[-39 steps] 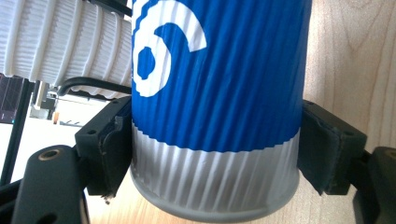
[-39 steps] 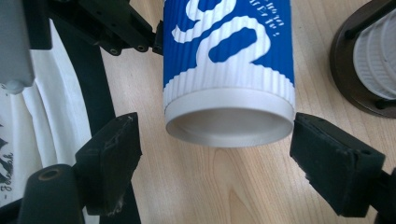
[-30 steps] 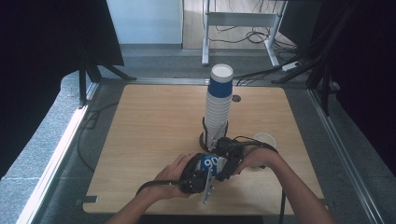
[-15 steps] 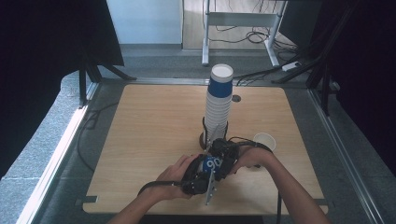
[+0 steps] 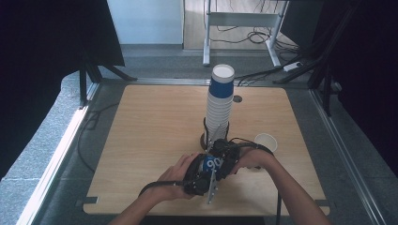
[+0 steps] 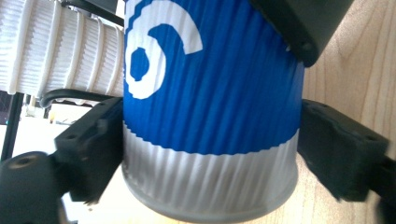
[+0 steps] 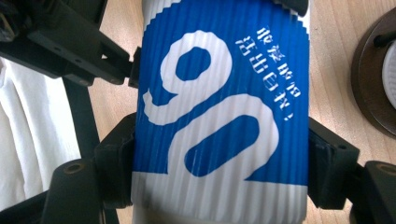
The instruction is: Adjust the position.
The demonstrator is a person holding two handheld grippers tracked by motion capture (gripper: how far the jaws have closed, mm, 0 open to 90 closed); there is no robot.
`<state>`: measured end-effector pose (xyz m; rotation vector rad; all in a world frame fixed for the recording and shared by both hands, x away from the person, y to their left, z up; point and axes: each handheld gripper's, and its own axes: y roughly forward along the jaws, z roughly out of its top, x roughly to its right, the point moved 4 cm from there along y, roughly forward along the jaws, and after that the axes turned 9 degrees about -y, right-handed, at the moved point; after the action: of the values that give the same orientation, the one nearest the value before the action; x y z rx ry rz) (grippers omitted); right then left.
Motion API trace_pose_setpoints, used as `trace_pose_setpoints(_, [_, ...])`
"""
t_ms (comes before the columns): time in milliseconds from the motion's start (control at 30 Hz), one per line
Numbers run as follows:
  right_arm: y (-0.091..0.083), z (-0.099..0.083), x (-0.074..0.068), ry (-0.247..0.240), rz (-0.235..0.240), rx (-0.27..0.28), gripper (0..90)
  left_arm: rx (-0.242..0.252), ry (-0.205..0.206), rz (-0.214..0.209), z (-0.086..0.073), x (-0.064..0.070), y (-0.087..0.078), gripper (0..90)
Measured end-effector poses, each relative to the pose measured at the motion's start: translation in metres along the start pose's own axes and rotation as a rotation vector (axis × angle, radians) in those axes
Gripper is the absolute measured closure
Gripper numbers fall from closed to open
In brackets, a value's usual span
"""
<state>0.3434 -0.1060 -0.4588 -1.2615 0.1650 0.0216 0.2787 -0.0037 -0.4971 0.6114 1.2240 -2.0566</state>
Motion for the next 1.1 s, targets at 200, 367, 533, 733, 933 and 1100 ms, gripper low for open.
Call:
trace_pose_setpoints(200, [-0.004,-0.002,0.0,0.012,-0.014,0.043,26.5,0.035,-0.095,-0.008,-0.005,-0.005,-0.003,4.1])
trace_pose_setpoints(367, [-0.01,-0.008,0.001,0.027,-0.036,0.088,26.6,0.051,-0.161,0.0,-0.013,-0.011,-0.008,3.6])
trace_pose_setpoints(533, [-0.017,-0.012,0.002,0.036,-0.076,0.157,26.6,0.071,-0.26,-0.019,-0.023,-0.017,-0.016,3.9])
trace_pose_setpoints(733, [-0.027,-0.015,-0.002,0.044,-0.149,0.29,26.6,0.123,-0.454,-0.109,-0.033,-0.025,-0.022,5.2])
trace_pose_setpoints(933, [-0.031,-0.02,-0.009,0.068,-0.207,0.441,26.6,0.162,-0.62,-0.173,-0.043,-0.033,-0.027,6.5])
trace_pose_setpoints(1100, [-0.028,-0.023,-0.015,0.079,-0.234,0.53,26.6,0.181,-0.7,-0.197,-0.049,-0.035,-0.028,7.4])
